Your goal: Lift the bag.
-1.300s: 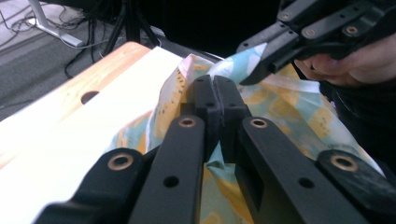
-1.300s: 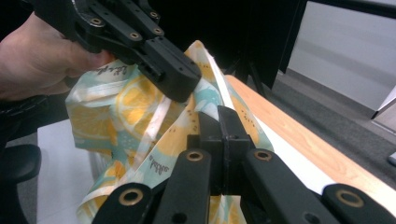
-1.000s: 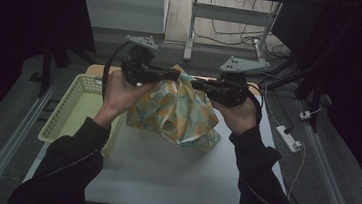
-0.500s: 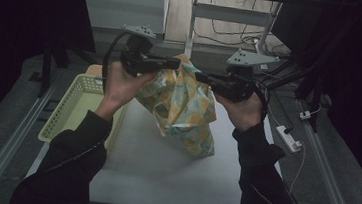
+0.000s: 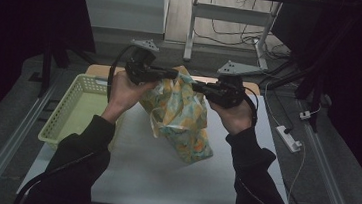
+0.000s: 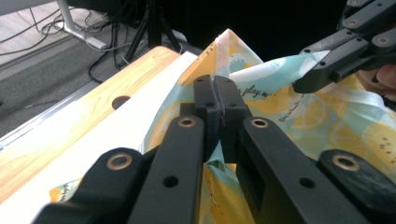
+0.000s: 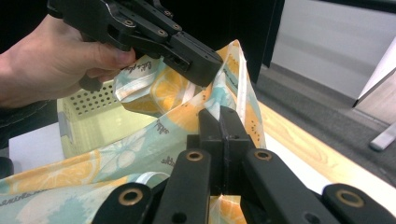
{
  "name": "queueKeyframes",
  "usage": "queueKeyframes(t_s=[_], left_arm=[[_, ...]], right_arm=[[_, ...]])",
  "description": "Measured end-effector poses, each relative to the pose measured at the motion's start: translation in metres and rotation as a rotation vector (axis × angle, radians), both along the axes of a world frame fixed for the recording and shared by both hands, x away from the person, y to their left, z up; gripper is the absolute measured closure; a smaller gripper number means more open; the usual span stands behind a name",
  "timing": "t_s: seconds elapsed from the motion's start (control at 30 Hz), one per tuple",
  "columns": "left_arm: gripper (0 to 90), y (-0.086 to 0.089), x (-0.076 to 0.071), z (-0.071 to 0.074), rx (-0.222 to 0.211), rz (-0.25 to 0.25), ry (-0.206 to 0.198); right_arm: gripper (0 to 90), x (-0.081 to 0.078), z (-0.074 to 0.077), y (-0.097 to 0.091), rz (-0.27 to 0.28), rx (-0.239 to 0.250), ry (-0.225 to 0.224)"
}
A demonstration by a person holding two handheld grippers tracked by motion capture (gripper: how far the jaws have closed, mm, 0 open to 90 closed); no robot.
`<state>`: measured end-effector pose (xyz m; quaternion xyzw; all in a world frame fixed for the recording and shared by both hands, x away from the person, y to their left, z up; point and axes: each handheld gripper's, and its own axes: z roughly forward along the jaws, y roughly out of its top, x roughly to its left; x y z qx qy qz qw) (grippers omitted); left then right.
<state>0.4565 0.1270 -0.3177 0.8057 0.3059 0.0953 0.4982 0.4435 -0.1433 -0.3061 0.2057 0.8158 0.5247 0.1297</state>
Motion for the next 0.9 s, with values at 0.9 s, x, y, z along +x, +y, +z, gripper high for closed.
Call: queueKeyframes(t_s=[0.9], left_arm=[[86.0, -0.003, 0.011, -0.055, 0.084, 0.008, 0.092]], right_arm=[[87.0, 0.017, -0.049, 0.009, -0.014, -0.048, 0.095]])
